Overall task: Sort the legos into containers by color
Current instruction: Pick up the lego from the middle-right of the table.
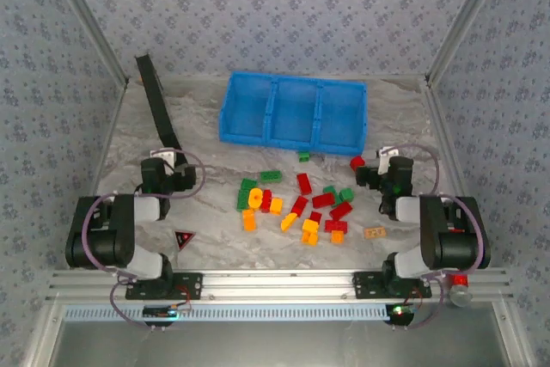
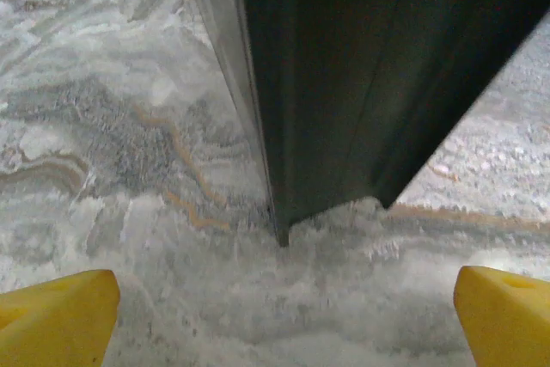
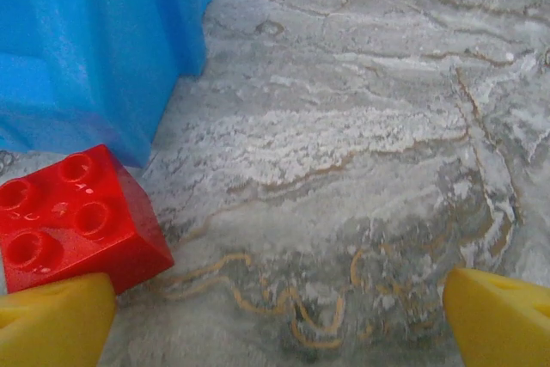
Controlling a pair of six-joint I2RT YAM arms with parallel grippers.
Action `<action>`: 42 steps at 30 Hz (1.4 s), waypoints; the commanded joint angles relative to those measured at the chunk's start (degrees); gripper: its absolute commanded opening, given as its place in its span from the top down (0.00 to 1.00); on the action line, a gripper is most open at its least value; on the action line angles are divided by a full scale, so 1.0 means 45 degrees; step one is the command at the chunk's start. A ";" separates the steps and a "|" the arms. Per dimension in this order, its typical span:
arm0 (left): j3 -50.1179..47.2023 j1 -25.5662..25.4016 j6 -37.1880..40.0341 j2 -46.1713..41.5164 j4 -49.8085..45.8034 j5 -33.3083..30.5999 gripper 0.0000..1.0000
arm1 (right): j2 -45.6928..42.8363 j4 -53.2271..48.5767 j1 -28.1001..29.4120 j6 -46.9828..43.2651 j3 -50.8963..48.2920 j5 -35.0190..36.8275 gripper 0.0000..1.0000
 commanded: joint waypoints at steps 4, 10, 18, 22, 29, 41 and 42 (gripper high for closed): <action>0.0905 -0.0137 -0.0291 0.0780 0.2592 -0.0280 0.00 | 0.0833 0.2315 0.0034 0.0394 0.0824 0.0440 0.00; 0.0894 -0.0127 -0.0291 0.0781 0.2602 -0.0270 0.00 | 0.0835 0.2315 -0.0005 0.0432 0.0816 0.0382 0.00; 0.0902 -0.0134 -0.0289 0.0777 0.2592 -0.0277 0.00 | 0.0833 0.2315 -0.0010 0.0434 0.0818 0.0344 0.00; 0.0901 -0.0118 -0.0289 0.0776 0.2592 -0.0270 0.00 | 0.0843 0.2295 -0.0044 0.0442 0.0829 0.0333 0.00; 0.0904 -0.0127 -0.0291 0.0762 0.2592 -0.0274 0.00 | 0.0843 0.2295 -0.0039 0.0433 0.0826 0.0325 0.00; 0.0914 -0.0014 -0.0338 0.0761 0.2592 -0.0082 0.00 | -0.0498 -0.0539 0.0145 0.0149 0.1836 0.0196 0.00; 0.0899 -0.0005 -0.0337 0.0765 0.2592 -0.0072 0.00 | -0.0961 -0.1264 0.0231 0.0060 0.2038 0.0160 0.00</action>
